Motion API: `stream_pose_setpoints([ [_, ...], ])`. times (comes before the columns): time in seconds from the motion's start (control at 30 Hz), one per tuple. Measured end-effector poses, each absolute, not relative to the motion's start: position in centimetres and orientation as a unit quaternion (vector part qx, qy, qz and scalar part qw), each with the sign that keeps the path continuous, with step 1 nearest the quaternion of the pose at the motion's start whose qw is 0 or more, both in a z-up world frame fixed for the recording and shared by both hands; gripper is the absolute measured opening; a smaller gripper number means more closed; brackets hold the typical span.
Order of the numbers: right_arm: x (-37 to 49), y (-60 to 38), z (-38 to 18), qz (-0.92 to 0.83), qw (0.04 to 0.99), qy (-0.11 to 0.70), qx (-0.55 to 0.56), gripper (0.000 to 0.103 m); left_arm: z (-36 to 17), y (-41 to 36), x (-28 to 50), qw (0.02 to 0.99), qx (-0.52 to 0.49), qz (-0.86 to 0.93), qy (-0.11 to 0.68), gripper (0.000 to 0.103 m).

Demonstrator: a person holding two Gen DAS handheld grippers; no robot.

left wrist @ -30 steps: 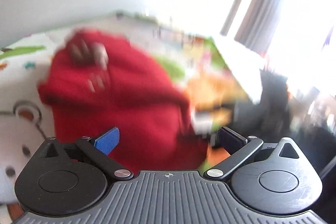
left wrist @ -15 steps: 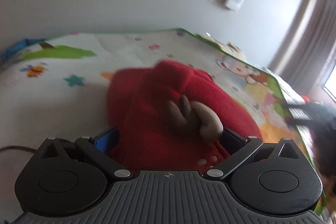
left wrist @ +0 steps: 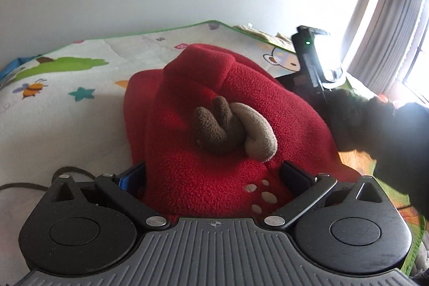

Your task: Fold clothes

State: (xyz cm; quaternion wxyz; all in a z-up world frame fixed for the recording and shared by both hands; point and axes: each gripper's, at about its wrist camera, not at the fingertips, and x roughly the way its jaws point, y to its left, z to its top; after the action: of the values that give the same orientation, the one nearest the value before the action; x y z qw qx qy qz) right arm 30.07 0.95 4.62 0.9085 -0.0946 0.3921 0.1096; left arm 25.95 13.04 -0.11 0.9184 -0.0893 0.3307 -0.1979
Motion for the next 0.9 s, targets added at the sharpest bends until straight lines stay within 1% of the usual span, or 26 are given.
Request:
stream_pose_setpoints([
  [0.27, 29.3, 0.5, 4.1, 0.099, 0.917, 0.381, -0.067, 0.103, -0.3, 13.1, 26.0, 0.918, -0.096, -0.195, 0.333, 0.103],
  [0.43, 30.1, -1.3, 3.9, 0.114, 0.906, 0.408, -0.001, 0.103, -0.6, 13.8, 26.8, 0.912, -0.124, -0.196, 0.339, 0.103],
  [0.5, 30.4, -2.9, 4.7, 0.141, 0.890, 0.433, 0.036, 0.103, 0.2, 14.4, 26.6, 0.914, -0.136, -0.195, 0.328, 0.103],
  [0.53, 29.9, -4.0, 5.3, 0.150, 0.887, 0.433, 0.061, 0.103, 0.8, 14.9, 26.3, 0.918, -0.142, -0.196, 0.315, 0.103],
  [0.63, 26.4, -7.9, 7.2, 0.179, 0.885, 0.406, 0.143, 0.103, 2.0, 16.5, 25.8, 0.923, -0.173, -0.195, 0.284, 0.103],
  [0.73, 22.0, -10.5, 7.7, 0.222, 0.862, 0.395, 0.228, 0.103, 1.5, 16.8, 26.5, 0.918, -0.192, -0.187, 0.292, 0.103],
  [0.8, 19.7, -10.8, 6.8, 0.250, 0.838, 0.397, 0.278, 0.103, 0.6, 16.4, 27.1, 0.911, -0.202, -0.190, 0.306, 0.103],
  [0.83, 18.7, -10.8, 6.2, 0.262, 0.825, 0.398, 0.303, 0.097, 0.3, 16.1, 27.3, 0.906, -0.210, -0.194, 0.312, 0.103],
  [0.87, 18.0, -10.6, 5.7, 0.269, 0.815, 0.401, 0.319, 0.089, 0.1, 15.8, 27.3, 0.904, -0.213, -0.197, 0.315, 0.103],
  [0.9, 17.7, -10.3, 5.2, 0.271, 0.810, 0.405, 0.325, 0.087, 0.3, 15.3, 26.9, 0.903, -0.210, -0.204, 0.313, 0.103],
])
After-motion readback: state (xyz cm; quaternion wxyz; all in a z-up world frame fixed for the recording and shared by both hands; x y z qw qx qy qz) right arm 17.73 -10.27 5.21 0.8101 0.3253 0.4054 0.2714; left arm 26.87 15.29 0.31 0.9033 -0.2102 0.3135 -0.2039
